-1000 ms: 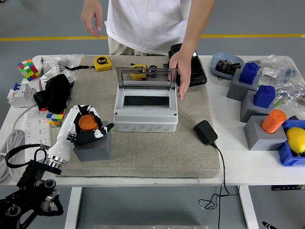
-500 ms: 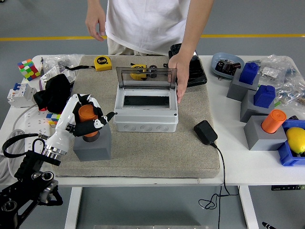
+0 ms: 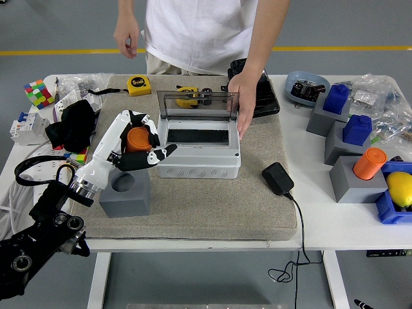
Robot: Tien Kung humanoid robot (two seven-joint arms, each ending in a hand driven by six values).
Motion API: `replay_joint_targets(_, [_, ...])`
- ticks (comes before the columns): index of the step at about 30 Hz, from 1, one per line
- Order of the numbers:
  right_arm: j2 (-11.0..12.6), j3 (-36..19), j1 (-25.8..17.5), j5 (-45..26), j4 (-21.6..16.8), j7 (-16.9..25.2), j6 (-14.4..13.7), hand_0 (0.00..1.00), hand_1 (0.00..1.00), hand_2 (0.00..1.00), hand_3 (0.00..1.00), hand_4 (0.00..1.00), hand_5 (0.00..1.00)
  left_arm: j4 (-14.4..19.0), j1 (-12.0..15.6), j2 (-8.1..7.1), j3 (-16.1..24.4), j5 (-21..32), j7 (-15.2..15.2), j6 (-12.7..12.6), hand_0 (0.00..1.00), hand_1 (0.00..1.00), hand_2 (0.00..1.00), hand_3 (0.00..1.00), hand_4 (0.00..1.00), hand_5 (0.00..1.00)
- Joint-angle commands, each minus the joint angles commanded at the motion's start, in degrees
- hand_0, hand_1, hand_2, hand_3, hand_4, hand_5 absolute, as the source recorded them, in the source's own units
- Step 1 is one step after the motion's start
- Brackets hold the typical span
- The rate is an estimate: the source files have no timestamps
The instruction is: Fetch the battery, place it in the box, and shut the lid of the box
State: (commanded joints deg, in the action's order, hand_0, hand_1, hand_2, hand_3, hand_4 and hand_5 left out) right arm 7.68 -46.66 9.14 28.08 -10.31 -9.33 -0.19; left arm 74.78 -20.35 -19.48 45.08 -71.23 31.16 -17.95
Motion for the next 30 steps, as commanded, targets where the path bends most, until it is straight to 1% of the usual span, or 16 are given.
replay_joint_targets(3, [-0.03,0.32,0.03,-0.23,0.00,0.01,-0.04,0.652,0.671,0.687,0.579,0.956,0.552,-0.53,-2.73,0.30,-1.90,-4.78,-2.10,-0.83,0.048,0.085,0.166,0.211,0.738,0.002])
replay_joint_targets(5, [-0.07,0.74,0.06,-0.52,0.00,0.05,-0.07,0.652,0.671,0.687,0.579,0.956,0.552,-1.47,-5.42,0.88,-3.80,-9.06,-4.38,-1.55,0.048,0.085,0.166,0.211,0.738,0.002])
replay_joint_targets(7, [-0.09,0.98,0.14,-0.68,0.00,0.06,-0.09,0.651,0.671,0.687,0.579,0.955,0.552,-2.23,-7.60,1.33,-5.08,-13.39,-6.08,-1.75,0.047,0.088,0.168,0.215,0.737,0.002])
replay_joint_targets(8, [-0.11,1.10,0.18,-0.82,0.00,0.06,-0.11,0.651,0.671,0.687,0.579,0.955,0.552,-2.89,-9.11,1.74,-6.17,-15.42,-7.26,-1.73,0.047,0.088,0.168,0.215,0.737,0.002])
replay_joint_targets(11, [-0.14,1.40,0.24,-1.11,0.00,0.06,-0.17,0.651,0.671,0.687,0.579,0.955,0.552,-4.16,-12.21,2.48,-8.35,-19.22,-9.21,-1.91,0.047,0.088,0.168,0.215,0.737,0.002])
replay_joint_targets(15, [-0.15,1.49,0.23,-1.18,0.00,-0.07,-0.24,0.651,0.671,0.687,0.579,0.956,0.553,-6.33,-15.78,3.72,-11.10,-21.42,-11.52,-2.21,0.049,0.088,0.169,0.219,0.747,0.002])
replay_joint_targets(18, [-0.19,1.47,0.13,-1.07,0.00,-0.18,-0.25,0.651,0.671,0.687,0.578,0.955,0.552,-8.04,-17.52,4.68,-12.62,-23.00,-13.39,-2.43,0.052,0.091,0.169,0.224,0.748,0.002])
replay_joint_targets(19, [-0.22,1.48,0.09,-1.02,0.00,-0.24,-0.24,0.651,0.671,0.687,0.578,0.955,0.552,-9.03,-18.27,5.24,-13.35,-23.56,-14.20,-2.50,0.052,0.091,0.169,0.224,0.748,0.002])
replay_joint_targets(23, [-0.32,1.71,0.03,-1.16,0.00,-0.25,-0.25,0.651,0.671,0.687,0.578,0.955,0.552,-11.70,-20.13,6.62,-15.39,-24.89,-16.21,-2.63,0.052,0.091,0.169,0.224,0.748,0.002])
replay_joint_targets(26, [-0.38,2.33,0.08,-1.69,0.00,-0.10,-0.31,0.651,0.671,0.687,0.579,0.954,0.553,-14.10,-21.55,7.90,-16.87,-25.82,-17.60,-2.90,0.055,0.092,0.174,0.229,0.751,0.002])
replay_joint_targets(27, [-0.39,2.66,0.11,-1.91,0.00,-0.06,-0.34,0.651,0.671,0.687,0.579,0.954,0.553,-15.42,-22.22,8.58,-17.40,-26.38,-18.72,-2.89,0.055,0.092,0.174,0.229,0.751,0.002])
replay_joint_targets(29, [-0.39,2.87,0.16,-2.07,0.00,-0.03,-0.38,0.651,0.671,0.687,0.579,0.954,0.553,-16.41,-22.77,9.06,-17.78,-27.01,-19.76,-2.78,0.055,0.092,0.174,0.229,0.751,0.002])
replay_joint_targets(30, [-0.38,2.99,0.20,-2.17,0.00,0.00,-0.39,0.651,0.671,0.687,0.579,0.955,0.551,-16.92,-23.08,9.31,-17.98,-27.24,-20.18,-2.76,0.056,0.097,0.178,0.246,0.741,0.002])
